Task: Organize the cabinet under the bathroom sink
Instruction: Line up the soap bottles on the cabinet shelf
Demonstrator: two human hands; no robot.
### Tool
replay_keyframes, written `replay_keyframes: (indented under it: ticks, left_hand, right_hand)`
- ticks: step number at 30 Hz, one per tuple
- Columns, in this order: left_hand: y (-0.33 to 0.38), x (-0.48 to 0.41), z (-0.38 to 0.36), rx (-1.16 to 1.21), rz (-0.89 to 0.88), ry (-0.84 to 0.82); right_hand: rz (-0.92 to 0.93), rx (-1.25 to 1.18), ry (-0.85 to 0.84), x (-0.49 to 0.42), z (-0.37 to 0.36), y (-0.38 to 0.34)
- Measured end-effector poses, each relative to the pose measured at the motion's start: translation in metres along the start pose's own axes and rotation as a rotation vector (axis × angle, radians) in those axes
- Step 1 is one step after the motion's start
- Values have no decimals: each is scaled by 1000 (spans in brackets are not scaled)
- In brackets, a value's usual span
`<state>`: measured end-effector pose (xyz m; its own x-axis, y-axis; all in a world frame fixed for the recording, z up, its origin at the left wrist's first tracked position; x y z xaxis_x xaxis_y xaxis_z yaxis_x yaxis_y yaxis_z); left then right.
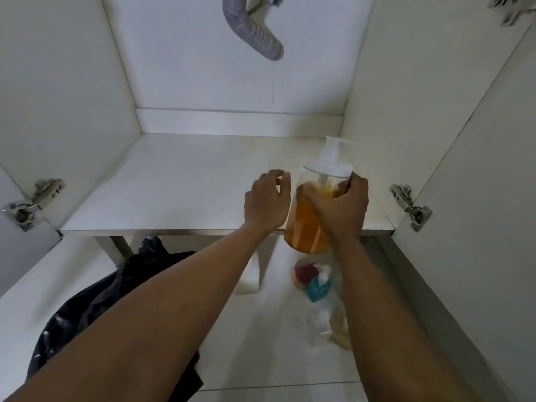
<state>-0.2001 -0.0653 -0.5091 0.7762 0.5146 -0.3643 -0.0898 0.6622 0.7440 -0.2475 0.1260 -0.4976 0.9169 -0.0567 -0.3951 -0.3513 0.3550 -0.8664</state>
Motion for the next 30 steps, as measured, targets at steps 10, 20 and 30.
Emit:
replay_keyframes:
  ticks: [10, 20, 30]
  left_hand:
    - [-76, -90, -127, -551, 242, -303]
    - [-88, -99, -143, -720, 227, -250]
    - [-88, -101, -142, -680, 238, -231]
  right_hand:
    - [135, 31, 46, -161, -18, 5]
    - [58, 153, 76, -288, -81, 56]
    - [2, 302, 49, -343, -127, 89]
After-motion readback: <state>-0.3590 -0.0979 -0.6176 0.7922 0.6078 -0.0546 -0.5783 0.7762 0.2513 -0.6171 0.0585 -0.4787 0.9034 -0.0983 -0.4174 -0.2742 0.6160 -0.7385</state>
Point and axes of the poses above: each hand's wrist, its own x-axis away from the middle knuckle, its own z-axis out of the back of the hand, y = z × x, the point moved 10 cm from there along -x, towards the middle knuckle
